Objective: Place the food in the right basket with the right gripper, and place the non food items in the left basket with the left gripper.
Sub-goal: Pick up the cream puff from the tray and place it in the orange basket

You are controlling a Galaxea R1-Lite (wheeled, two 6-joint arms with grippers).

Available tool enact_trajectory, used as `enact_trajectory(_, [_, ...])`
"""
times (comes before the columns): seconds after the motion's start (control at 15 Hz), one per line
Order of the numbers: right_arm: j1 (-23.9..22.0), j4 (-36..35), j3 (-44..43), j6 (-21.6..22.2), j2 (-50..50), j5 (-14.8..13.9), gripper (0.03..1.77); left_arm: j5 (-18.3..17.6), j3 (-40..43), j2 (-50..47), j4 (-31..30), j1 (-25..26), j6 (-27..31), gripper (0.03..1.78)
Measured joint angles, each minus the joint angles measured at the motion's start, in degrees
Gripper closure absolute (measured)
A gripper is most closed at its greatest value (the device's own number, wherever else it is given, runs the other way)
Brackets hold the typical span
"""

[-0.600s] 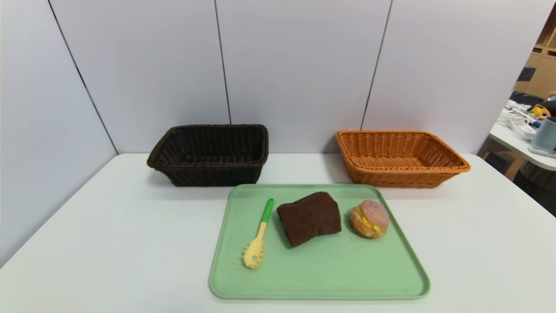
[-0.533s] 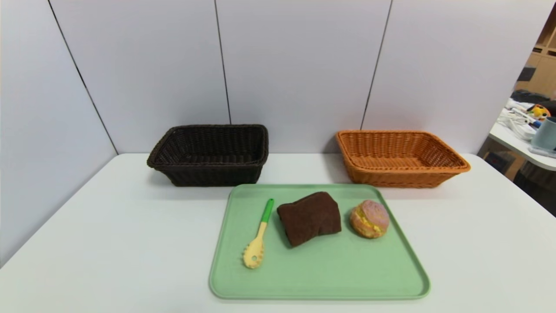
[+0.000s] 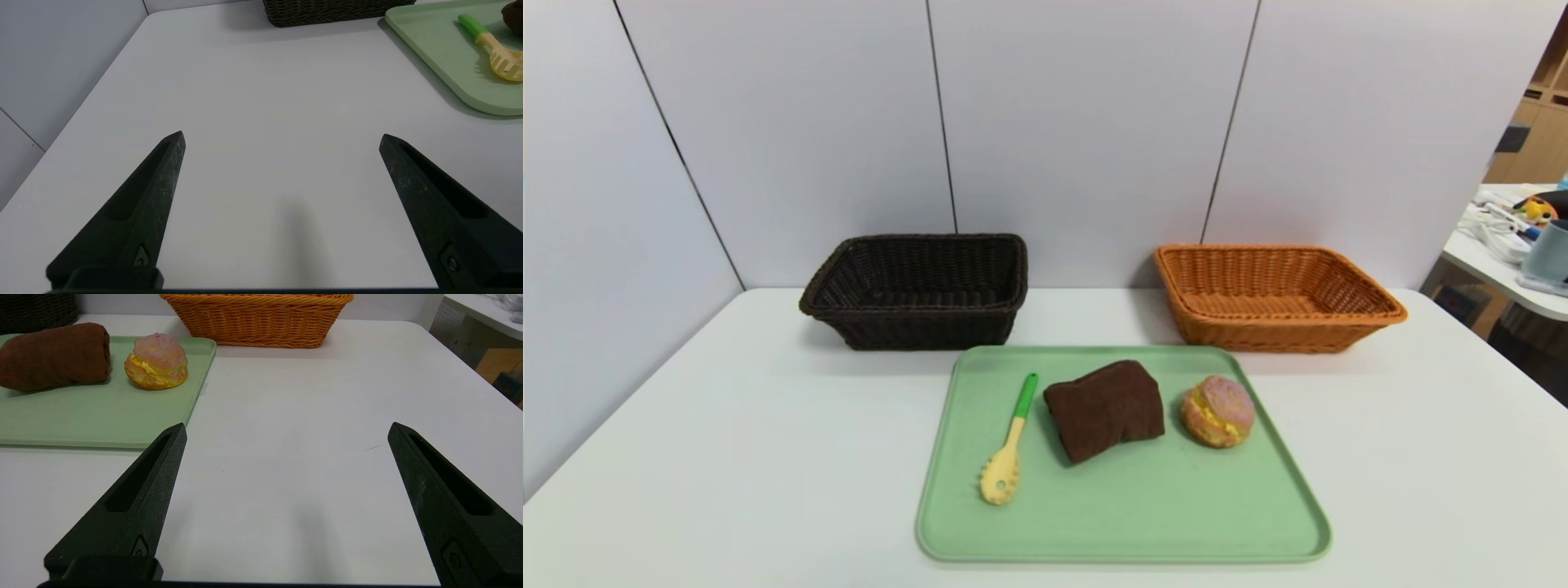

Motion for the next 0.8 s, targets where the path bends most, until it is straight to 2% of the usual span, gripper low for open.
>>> enact_trajectory(0.8, [0.0, 0.6, -1.9, 0.5, 0.0, 0.5, 0.1, -0.3, -0.2, 0.0, 0.0, 0.0, 0.5, 0.12])
